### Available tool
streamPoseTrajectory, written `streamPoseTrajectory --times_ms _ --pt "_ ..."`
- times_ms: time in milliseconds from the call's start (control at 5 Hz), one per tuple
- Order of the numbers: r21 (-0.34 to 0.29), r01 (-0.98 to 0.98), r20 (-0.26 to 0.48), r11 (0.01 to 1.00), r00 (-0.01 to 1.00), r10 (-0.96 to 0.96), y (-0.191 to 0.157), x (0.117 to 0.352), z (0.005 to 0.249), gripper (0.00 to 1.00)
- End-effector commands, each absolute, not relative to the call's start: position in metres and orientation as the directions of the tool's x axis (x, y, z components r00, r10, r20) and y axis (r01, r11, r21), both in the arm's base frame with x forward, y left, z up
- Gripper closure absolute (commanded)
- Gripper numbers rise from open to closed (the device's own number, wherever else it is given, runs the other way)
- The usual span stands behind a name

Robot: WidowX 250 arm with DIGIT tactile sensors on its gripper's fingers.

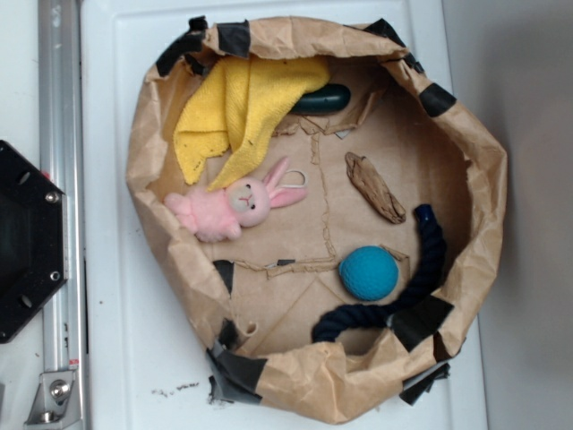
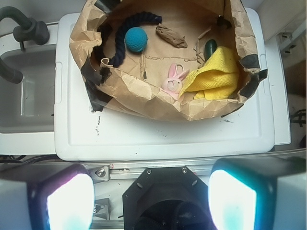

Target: Grab the wood chip.

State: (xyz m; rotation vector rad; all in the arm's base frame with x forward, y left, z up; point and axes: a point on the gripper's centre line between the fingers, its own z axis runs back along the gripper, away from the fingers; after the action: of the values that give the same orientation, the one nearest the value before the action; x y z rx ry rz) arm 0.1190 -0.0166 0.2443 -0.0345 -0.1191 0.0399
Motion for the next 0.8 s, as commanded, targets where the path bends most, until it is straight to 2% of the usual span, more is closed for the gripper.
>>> streamPoseTrajectory --times_ms 0,200,400,600 --pt "-0.037 -0.038 0.118 0.999 0.992 0.042 -0.017 0.119 0.244 0.0" --pt "0.044 -0.053 0.135 0.998 0.99 0.046 -0.003 0.144 0.21 0.0" --pt "0.064 -0.033 0.175 0.997 0.984 0.021 0.021 0.155 0.197 0.0" --pt "0.082 0.054 0.209 0.995 0.975 -0.07 0.039 0.176 0.176 0.0"
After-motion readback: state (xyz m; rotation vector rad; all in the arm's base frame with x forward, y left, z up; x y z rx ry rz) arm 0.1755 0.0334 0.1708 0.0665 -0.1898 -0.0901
